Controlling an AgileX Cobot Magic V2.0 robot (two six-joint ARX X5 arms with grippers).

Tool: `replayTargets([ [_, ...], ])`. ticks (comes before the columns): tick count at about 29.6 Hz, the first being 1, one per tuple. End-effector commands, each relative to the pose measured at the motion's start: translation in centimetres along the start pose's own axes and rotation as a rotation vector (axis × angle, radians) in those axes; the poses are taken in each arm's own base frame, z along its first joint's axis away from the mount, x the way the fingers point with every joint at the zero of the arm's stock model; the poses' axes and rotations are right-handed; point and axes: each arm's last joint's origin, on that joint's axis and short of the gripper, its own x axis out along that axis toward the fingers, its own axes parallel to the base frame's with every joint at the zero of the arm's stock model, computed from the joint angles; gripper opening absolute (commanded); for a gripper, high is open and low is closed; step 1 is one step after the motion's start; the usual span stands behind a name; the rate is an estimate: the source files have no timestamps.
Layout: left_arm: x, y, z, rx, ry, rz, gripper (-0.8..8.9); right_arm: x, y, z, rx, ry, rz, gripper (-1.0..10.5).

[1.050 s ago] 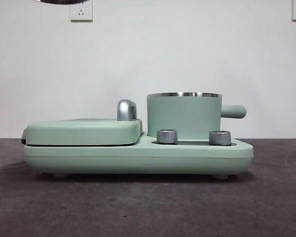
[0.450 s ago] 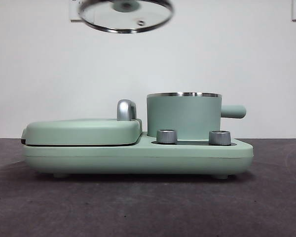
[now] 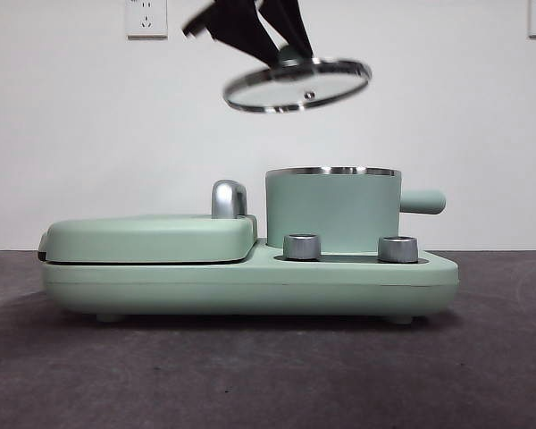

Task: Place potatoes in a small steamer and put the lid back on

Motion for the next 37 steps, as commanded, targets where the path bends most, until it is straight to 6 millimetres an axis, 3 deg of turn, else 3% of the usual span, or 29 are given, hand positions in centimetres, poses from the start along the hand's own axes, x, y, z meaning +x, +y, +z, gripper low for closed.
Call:
replayTargets([
  [1,0.6,-0.5,1.9,0.001,-0.067,-0.017,0.16,0.5,-0.1,-0.2,0.004,-0.026,0.014,4.3],
  [10,5.2,-0.4,2.9,0.013,0.001,-0.003,0.16,2.0,-0.3,-0.9,0.005,-0.013,0.037,4.3],
  [15,8.5,-0.1,1.9,0.044,0.055,0.045,0.16,2.0,-0.3,-0.7,0.006,-0.028,0.045,4.3],
  [37,10.9,-0.6,0.0,0.082,0.148,0.044,0.16,2.0,-0.2,-0.7,0.009,-0.029,0.053,4.3],
])
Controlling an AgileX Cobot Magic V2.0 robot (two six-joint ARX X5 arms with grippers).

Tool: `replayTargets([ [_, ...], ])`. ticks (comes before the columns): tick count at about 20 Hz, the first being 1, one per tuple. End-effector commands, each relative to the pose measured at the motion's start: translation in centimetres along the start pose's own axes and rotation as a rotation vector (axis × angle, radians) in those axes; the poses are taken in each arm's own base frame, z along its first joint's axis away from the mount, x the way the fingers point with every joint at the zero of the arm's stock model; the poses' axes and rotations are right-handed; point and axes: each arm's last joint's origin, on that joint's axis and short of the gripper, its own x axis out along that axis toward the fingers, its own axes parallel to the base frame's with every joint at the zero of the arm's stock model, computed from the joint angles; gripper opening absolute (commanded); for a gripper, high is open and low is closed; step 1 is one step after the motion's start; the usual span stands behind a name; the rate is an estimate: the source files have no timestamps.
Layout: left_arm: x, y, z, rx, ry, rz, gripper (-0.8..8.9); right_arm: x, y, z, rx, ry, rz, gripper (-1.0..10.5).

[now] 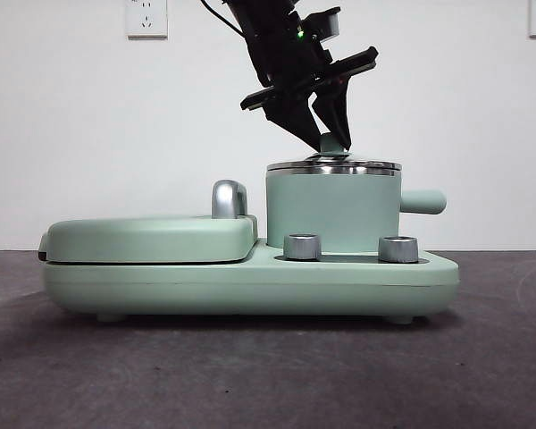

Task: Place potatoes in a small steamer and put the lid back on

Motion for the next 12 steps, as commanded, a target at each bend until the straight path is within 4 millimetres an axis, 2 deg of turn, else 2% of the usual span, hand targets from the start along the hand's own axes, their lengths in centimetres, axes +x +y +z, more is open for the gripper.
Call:
replayTargets([
  [1,0.46,-0.47,0.24,0.025,0.002,-0.009,0.17,-0.10,0.15,0.24,0.007,-0.013,0.014,4.3],
  [6,0.47,-0.57,0.19,0.025,0.007,-0.011,0.57,-0.10,0.15,0.24,0.008,-0.013,0.014,4.3],
  [10,0.36,-0.58,0.51,0.023,-0.019,-0.011,3.70,-0.10,0.15,0.24,0.009,-0.013,0.014,4.3],
  [11,0.06,-0.60,0.64,0.022,-0.012,-0.011,4.29,-0.10,0.15,0.24,0.009,-0.013,0.014,4.3],
  [12,-0.45,-0.64,0.82,0.020,0.003,-0.011,4.45,-0.10,0.15,0.24,0.009,-0.013,0.014,4.3],
])
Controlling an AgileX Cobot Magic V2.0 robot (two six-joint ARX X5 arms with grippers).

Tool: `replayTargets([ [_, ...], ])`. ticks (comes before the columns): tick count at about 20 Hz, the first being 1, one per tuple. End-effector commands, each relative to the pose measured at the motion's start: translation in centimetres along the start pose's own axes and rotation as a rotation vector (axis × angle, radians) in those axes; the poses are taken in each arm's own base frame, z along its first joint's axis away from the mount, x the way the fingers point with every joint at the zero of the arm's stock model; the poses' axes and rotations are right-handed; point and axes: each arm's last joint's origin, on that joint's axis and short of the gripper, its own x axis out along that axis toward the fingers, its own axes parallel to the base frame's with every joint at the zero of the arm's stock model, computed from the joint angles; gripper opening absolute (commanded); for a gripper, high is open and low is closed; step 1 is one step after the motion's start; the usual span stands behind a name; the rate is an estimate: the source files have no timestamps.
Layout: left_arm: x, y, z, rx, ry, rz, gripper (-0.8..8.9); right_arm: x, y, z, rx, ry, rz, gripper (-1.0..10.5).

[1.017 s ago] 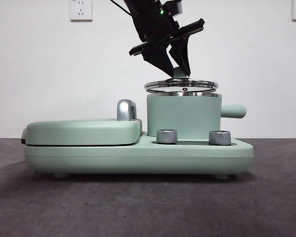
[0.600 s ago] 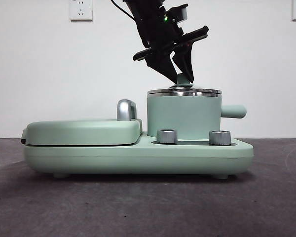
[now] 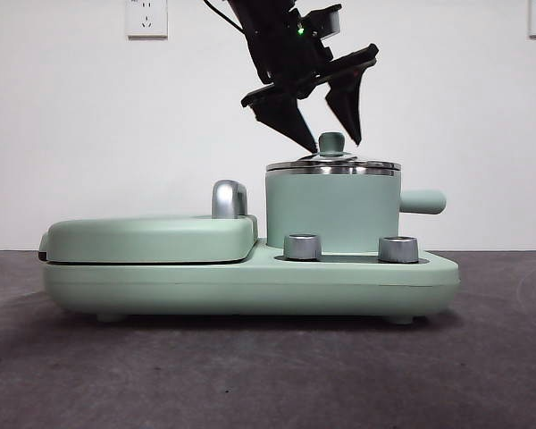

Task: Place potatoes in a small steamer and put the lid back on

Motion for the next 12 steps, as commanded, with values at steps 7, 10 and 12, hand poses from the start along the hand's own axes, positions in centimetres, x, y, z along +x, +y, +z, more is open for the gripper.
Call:
replayTargets([
  [7,-6.6,-1.2,1.1,-0.014,0.131,-0.012,4.40,-0.1,0.1,0.2,0.006,-0.011,0.014,4.3],
  [10,-10.8,-1.4,0.6,-0.017,0.154,-0.011,4.36,-0.1,0.1,0.2,0.006,-0.010,0.013,4.3],
  [12,-13.5,-1.4,-0.2,-0.020,0.154,-0.011,4.36,-0.1,0.2,0.2,0.006,-0.007,0.024,4.3],
])
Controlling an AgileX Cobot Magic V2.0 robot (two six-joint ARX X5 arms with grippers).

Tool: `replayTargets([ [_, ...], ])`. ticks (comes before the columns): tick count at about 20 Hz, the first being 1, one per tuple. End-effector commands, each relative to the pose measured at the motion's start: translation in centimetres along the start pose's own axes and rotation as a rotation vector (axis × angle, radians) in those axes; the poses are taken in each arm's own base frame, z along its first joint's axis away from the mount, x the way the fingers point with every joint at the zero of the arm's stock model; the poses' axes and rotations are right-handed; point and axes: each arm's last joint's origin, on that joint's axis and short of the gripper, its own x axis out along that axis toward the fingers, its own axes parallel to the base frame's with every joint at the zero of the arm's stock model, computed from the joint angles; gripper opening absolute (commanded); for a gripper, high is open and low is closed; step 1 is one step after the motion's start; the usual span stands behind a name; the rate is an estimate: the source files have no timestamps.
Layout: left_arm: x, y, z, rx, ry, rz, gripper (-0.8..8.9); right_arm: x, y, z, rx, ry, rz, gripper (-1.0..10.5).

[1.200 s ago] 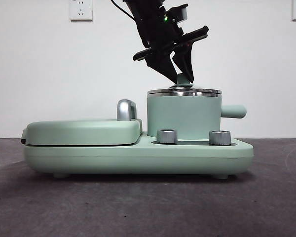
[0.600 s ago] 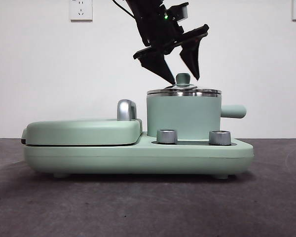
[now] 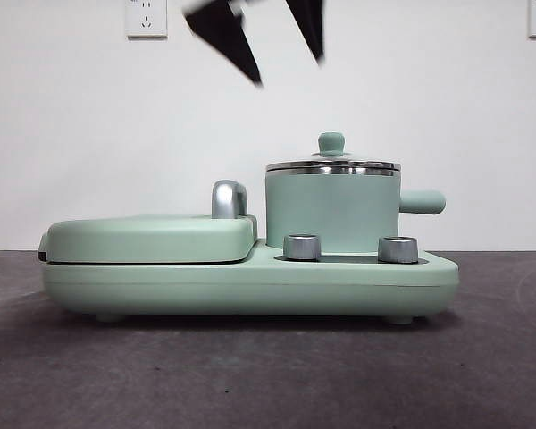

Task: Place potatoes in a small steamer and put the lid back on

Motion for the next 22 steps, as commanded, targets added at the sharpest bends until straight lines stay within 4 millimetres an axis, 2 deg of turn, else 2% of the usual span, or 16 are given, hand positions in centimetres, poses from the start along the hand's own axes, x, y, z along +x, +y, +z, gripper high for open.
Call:
replayTargets([
  [1,-2.9,-0.4,-1.4,0.005,-0.022,-0.019,4.35,-0.1,0.2,0.2,0.006,-0.005,0.035,4.3],
  [4,-6.3,-0.7,-5.6,0.026,-0.012,-0.057,4.35,-0.1,0.3,0.2,0.004,0.000,0.060,4.3],
  [6,-8.2,-0.8,-9.1,0.026,-0.012,-0.057,4.35,-0.1,0.4,0.2,0.004,0.007,0.090,4.3],
  [7,-9.4,-0.8,-11.1,0.021,-0.044,-0.058,4.35,-0.1,0.4,0.2,0.003,0.009,0.108,4.3],
  [13,-13.4,-1.0,-18.1,-0.073,-0.280,-0.072,4.33,-0.2,0.7,0.5,-0.004,-0.007,0.168,4.3],
  [19,-15.1,-1.0,-24.5,-0.120,-0.416,-0.094,4.32,-0.2,1.0,0.9,-0.018,-0.037,0.241,4.3],
  [22,-15.5,-1.0,-26.6,-0.115,-0.452,-0.097,4.32,-0.3,1.1,0.9,-0.021,-0.038,0.268,4.3],
])
